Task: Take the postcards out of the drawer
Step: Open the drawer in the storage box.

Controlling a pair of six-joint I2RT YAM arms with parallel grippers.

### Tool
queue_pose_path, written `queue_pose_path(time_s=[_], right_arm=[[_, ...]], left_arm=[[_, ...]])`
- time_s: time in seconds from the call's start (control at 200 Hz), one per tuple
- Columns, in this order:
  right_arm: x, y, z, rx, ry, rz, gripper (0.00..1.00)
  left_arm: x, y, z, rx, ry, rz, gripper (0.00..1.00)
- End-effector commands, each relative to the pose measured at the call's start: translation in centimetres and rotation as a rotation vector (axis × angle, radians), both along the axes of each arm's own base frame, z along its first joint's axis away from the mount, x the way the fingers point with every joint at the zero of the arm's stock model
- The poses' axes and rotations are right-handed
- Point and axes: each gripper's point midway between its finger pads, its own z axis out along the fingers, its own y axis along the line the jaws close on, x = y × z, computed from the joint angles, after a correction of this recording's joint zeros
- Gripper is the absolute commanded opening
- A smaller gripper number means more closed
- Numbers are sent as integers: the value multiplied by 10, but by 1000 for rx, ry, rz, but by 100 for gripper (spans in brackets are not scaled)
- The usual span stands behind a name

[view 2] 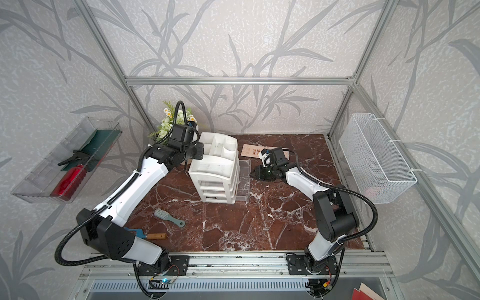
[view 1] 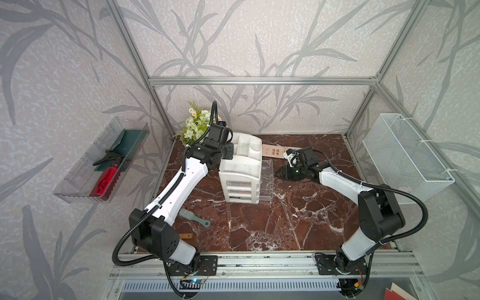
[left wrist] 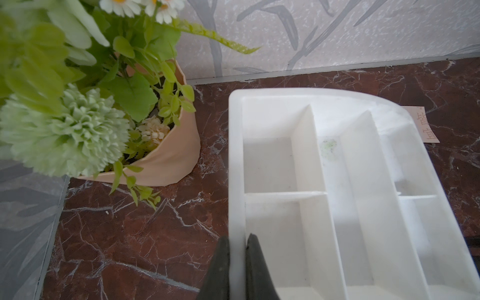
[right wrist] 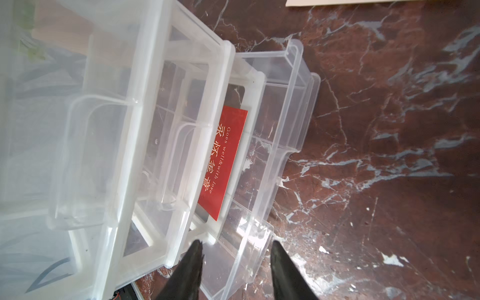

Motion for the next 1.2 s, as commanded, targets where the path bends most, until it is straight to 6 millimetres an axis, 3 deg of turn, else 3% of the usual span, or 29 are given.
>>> queue_pose_path(time_s=[0.0, 0.555, 0.98, 1.195], right_arm=[[4, -4, -18, -89, 41, -22, 43], [13, 14, -44, -158, 86, -6, 39], [18, 18, -55, -238, 126, -29, 24], [17, 22, -57, -273, 137, -24, 23]], left_arm=[[-19, 17, -23, 67, 102, 32, 0], [-15, 7, -33, 53, 111, -12, 0], [-16, 5, -38, 49, 114, -28, 0], [-14, 3, -39, 45, 114, -38, 0]])
